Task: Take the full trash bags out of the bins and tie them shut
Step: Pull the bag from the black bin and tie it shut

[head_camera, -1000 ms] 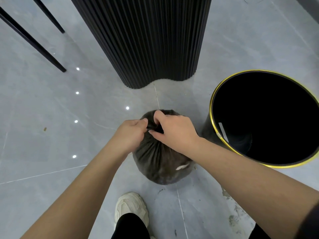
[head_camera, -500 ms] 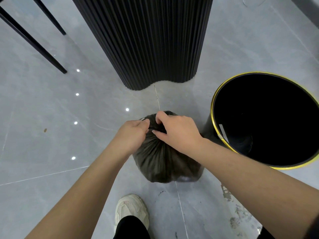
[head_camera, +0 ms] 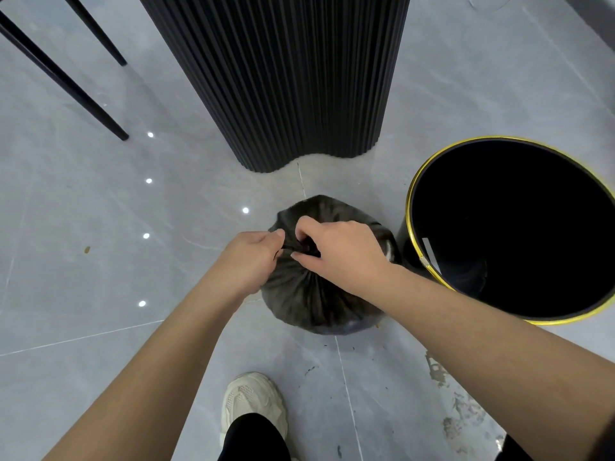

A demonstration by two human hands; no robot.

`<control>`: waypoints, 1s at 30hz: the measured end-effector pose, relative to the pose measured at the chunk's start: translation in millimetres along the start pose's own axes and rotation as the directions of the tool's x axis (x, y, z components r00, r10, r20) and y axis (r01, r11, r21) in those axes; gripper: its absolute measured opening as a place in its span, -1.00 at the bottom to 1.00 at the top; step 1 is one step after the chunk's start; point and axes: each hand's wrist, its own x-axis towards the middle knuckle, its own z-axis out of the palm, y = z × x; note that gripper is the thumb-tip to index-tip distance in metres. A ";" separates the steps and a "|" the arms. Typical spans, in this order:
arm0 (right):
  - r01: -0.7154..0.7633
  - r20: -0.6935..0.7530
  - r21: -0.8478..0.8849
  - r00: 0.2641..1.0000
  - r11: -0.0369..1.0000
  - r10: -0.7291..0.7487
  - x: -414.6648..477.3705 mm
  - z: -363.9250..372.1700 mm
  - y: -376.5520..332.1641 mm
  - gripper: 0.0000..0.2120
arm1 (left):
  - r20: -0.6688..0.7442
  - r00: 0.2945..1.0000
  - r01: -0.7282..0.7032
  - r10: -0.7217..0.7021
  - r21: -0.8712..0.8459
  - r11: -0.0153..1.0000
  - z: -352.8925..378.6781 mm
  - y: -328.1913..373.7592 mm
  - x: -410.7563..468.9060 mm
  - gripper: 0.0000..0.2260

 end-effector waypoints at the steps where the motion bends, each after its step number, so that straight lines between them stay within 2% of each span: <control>1: 0.007 -0.002 -0.019 1.000 1.000 -0.008 0.0 -0.4 -0.6 -0.76 | 0.002 1.000 0.004 -0.004 -0.001 1.000 -0.1 0.3 0.4 -0.62; 7: 0.065 -0.042 -0.058 0.997 0.996 -0.068 2.1 5.6 4.6 -0.77 | 0.024 1.000 0.020 -0.020 -0.011 1.000 0.1 0.0 2.0 -0.67; 11: 0.033 0.053 0.040 0.998 0.999 -0.035 2.2 0.9 6.1 -0.71 | 0.027 0.999 0.023 -0.023 -0.004 1.000 -0.1 -0.6 3.1 -0.63; 15: -0.016 0.072 0.013 0.997 1.000 0.015 0.9 -0.7 2.5 -0.69 | 0.029 0.998 0.054 -0.054 -0.024 0.998 -2.0 -2.5 2.4 -0.63; 19: 0.038 0.055 0.012 0.998 0.999 -0.038 1.4 4.1 3.6 -0.75 | 0.012 0.999 0.053 -0.053 -0.015 0.998 -2.3 -2.9 2.8 -0.63; 23: 0.092 -0.039 -0.026 0.995 0.995 -0.093 0.2 8.1 1.3 -0.82 | 0.009 0.999 0.053 -0.053 -0.012 0.999 -2.7 -6.1 2.4 -0.61; 27: 0.004 0.045 0.089 0.999 0.996 -0.008 1.8 1.6 -2.2 -0.81 | 0.033 0.999 0.030 -0.029 -0.013 0.999 -1.8 -6.3 1.7 -0.63; 30: -0.007 0.026 -0.024 1.000 1.000 0.008 1.9 1.7 -6.6 -0.81 | 0.028 0.999 0.028 -0.028 0.003 1.000 -1.6 -5.9 3.0 -0.64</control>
